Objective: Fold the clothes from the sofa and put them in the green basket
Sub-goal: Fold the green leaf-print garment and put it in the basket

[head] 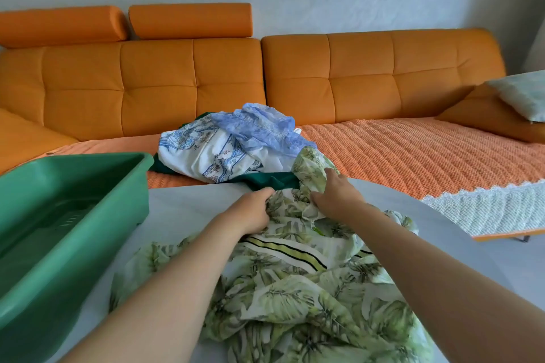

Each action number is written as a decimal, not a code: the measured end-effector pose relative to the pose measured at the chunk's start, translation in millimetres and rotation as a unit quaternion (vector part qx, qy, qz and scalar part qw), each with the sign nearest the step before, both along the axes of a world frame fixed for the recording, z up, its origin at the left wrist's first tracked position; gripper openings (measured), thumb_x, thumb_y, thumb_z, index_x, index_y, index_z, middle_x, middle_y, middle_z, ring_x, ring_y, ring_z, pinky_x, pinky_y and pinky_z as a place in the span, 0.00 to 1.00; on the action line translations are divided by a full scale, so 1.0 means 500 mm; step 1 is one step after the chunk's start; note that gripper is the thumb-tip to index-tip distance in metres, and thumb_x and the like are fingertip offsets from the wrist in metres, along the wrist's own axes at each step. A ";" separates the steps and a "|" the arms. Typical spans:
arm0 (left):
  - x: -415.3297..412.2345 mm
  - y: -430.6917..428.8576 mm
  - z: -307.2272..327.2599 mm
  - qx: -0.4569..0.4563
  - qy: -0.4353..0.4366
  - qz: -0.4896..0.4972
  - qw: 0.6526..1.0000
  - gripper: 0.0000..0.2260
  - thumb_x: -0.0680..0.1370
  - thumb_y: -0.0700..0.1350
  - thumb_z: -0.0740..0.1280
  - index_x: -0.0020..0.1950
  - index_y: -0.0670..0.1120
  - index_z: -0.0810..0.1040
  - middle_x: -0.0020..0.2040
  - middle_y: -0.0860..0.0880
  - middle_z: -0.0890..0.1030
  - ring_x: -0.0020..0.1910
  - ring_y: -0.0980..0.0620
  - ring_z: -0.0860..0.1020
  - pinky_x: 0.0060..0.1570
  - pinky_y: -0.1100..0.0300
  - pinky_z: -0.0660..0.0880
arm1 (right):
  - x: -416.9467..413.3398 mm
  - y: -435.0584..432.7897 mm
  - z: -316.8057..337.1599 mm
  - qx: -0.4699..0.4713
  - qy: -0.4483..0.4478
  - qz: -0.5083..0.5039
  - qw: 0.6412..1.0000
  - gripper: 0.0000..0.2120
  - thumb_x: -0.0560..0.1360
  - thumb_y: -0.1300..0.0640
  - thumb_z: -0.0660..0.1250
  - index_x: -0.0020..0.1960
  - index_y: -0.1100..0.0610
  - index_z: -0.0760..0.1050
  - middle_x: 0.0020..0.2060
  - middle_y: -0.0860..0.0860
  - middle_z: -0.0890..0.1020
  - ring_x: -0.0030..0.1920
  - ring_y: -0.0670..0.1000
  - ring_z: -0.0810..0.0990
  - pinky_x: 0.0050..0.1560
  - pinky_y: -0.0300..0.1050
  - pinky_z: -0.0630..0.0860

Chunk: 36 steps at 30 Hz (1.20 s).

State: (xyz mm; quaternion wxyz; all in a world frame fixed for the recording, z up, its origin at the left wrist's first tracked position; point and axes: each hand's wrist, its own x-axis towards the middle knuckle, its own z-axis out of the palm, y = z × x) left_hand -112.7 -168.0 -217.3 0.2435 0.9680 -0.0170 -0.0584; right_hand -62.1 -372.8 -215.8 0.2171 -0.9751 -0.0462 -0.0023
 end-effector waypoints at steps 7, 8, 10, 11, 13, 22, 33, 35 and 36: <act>-0.001 0.113 0.066 0.385 0.161 0.080 0.905 0.16 0.77 0.44 0.57 0.62 0.47 0.76 0.59 0.46 0.77 0.54 0.45 0.77 0.51 0.53 0.75 | 0.032 0.056 -0.005 0.099 0.100 0.047 0.989 0.19 0.75 0.53 0.68 0.63 0.58 0.71 0.48 0.52 0.78 0.46 0.54 0.80 0.40 0.47 0.78; 0.000 0.127 0.074 0.406 0.198 0.091 0.888 0.18 0.78 0.45 0.57 0.66 0.46 0.75 0.60 0.46 0.75 0.56 0.44 0.77 0.54 0.52 0.75 | 0.030 0.069 0.000 0.136 0.105 0.049 0.984 0.19 0.75 0.55 0.68 0.64 0.57 0.71 0.47 0.53 0.79 0.44 0.54 0.81 0.37 0.46 0.78; 0.012 0.137 0.075 0.375 0.220 0.082 0.897 0.20 0.80 0.43 0.56 0.70 0.41 0.72 0.62 0.42 0.74 0.57 0.43 0.76 0.58 0.51 0.75 | 0.030 0.086 0.010 0.179 0.102 0.040 0.978 0.19 0.74 0.57 0.67 0.65 0.56 0.72 0.46 0.53 0.81 0.41 0.53 0.81 0.34 0.47 0.78; 0.016 0.129 0.075 0.325 0.200 0.077 0.921 0.19 0.80 0.41 0.56 0.70 0.39 0.72 0.64 0.40 0.74 0.56 0.43 0.76 0.58 0.53 0.75 | 0.033 0.090 0.013 0.188 0.096 0.023 0.977 0.19 0.74 0.57 0.66 0.64 0.54 0.73 0.46 0.53 0.81 0.41 0.52 0.81 0.33 0.46 0.77; 0.031 0.109 0.064 0.194 0.124 0.063 0.971 0.17 0.80 0.41 0.57 0.67 0.43 0.75 0.62 0.42 0.77 0.54 0.45 0.75 0.52 0.57 0.71 | 0.039 0.090 0.015 0.189 0.074 -0.021 0.979 0.13 0.72 0.55 0.65 0.56 0.53 0.73 0.47 0.52 0.80 0.38 0.51 0.79 0.33 0.43 0.74; 0.082 0.099 0.053 0.120 0.055 -0.015 0.991 0.08 0.79 0.46 0.64 0.43 0.45 0.80 0.36 0.52 0.73 0.38 0.51 0.74 0.35 0.58 0.68 | 0.074 0.092 0.032 0.248 0.083 -0.054 0.964 0.05 0.76 0.58 0.63 0.43 0.60 0.74 0.35 0.53 0.75 0.35 0.53 0.74 0.33 0.46 0.72; 0.125 0.194 0.116 0.133 -0.114 0.306 0.936 0.25 0.81 0.43 0.61 0.76 0.44 0.57 0.66 0.38 0.74 0.65 0.37 0.73 0.50 0.46 0.70 | 0.092 0.182 0.045 0.361 0.026 0.123 0.924 0.33 0.73 0.66 0.68 0.74 0.45 0.68 0.61 0.50 0.75 0.45 0.46 0.83 0.38 0.42 0.79; 0.111 0.181 0.082 0.196 -0.146 0.242 0.939 0.24 0.80 0.43 0.63 0.75 0.47 0.62 0.68 0.41 0.72 0.67 0.40 0.70 0.58 0.46 0.68 | 0.090 0.176 0.029 0.221 0.014 0.136 0.966 0.26 0.73 0.62 0.67 0.69 0.45 0.74 0.52 0.50 0.79 0.29 0.42 0.79 0.26 0.36 0.74; 0.101 0.172 0.066 0.197 -0.193 0.180 0.944 0.19 0.80 0.44 0.63 0.71 0.49 0.67 0.67 0.43 0.74 0.66 0.42 0.70 0.59 0.47 0.68 | 0.090 0.172 0.021 0.165 0.020 0.142 0.976 0.25 0.73 0.59 0.66 0.69 0.45 0.74 0.54 0.51 0.80 0.29 0.42 0.78 0.28 0.35 0.73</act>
